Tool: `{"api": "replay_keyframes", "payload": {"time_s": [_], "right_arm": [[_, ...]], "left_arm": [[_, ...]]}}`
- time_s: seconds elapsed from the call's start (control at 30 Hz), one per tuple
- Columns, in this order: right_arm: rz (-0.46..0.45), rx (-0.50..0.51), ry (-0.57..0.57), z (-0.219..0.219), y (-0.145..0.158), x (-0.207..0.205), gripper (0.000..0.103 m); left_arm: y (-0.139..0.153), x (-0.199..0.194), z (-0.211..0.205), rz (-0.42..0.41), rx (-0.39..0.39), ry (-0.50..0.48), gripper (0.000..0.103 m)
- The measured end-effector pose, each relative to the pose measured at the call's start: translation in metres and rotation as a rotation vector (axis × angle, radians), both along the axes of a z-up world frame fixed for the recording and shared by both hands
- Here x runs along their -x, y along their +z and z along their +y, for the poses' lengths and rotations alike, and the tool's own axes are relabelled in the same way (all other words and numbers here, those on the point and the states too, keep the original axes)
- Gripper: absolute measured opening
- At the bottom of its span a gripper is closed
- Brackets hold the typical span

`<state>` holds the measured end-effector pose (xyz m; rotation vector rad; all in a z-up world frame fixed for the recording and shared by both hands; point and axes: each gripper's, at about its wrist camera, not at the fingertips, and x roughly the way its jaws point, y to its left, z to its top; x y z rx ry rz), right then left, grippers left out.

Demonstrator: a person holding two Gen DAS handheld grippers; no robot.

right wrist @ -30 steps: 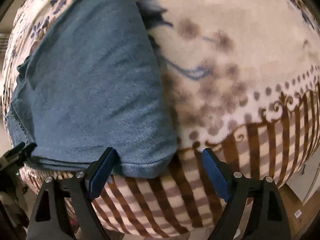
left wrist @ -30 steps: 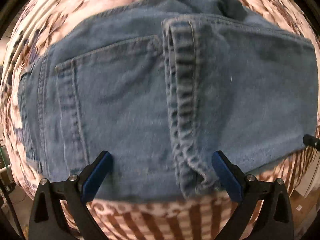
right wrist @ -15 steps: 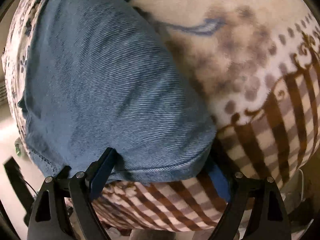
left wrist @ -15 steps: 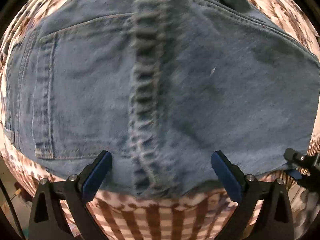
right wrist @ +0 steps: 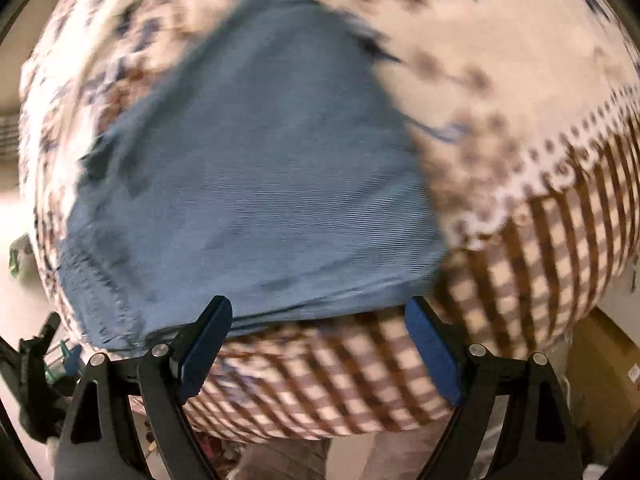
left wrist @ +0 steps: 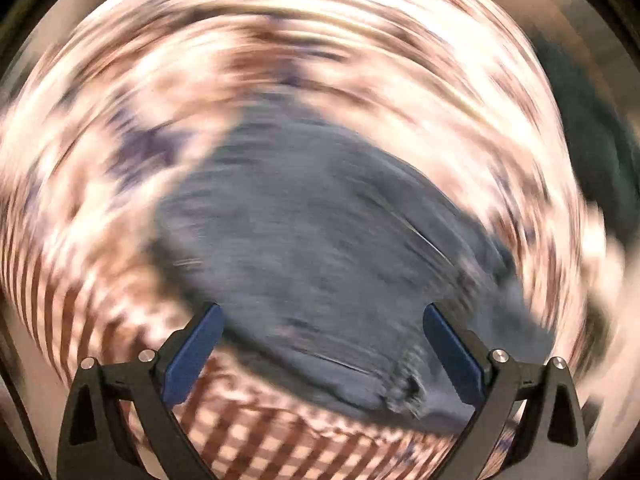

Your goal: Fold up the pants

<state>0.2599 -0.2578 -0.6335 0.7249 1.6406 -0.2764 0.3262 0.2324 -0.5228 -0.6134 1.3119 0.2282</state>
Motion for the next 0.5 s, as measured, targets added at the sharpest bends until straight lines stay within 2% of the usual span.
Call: {"api": "replay_keyframes", "payload": {"time_s": [0.07, 0.13, 0.2, 0.27, 0.4, 0.43, 0.5], "right_arm": [[-0.038, 0.018, 0.030, 0.014, 0.006, -0.011, 0.090], [-0.069, 0.019, 0.063, 0.036, 0.009, -0.025, 0.090], [-0.077, 0.011, 0.091, 0.055, 0.004, -0.040, 0.090], [-0.075, 0.012, 0.106, 0.070, -0.003, -0.053, 0.090], [-0.051, 0.028, 0.131, 0.101, -0.023, -0.074, 0.090], [-0.043, 0.033, 0.139, 0.105, -0.027, -0.077, 0.090], [-0.031, 0.053, 0.149, 0.109, -0.031, -0.079, 0.090]], "left_arm": [[-0.017, 0.023, 0.033, 0.016, 0.058, 0.149, 0.102], [-0.035, 0.039, 0.049, 0.013, 0.112, 0.254, 0.101], [-0.053, 0.055, 0.057, -0.026, 0.211, 0.365, 0.101], [-0.068, 0.060, 0.065, -0.079, 0.287, 0.436, 0.101], [-0.087, 0.048, 0.061, -0.126, 0.349, 0.466, 0.100], [-0.087, 0.041, 0.058, -0.136, 0.362, 0.457, 0.096], [-0.085, 0.032, 0.047, -0.133, 0.329, 0.417, 0.093]]}}
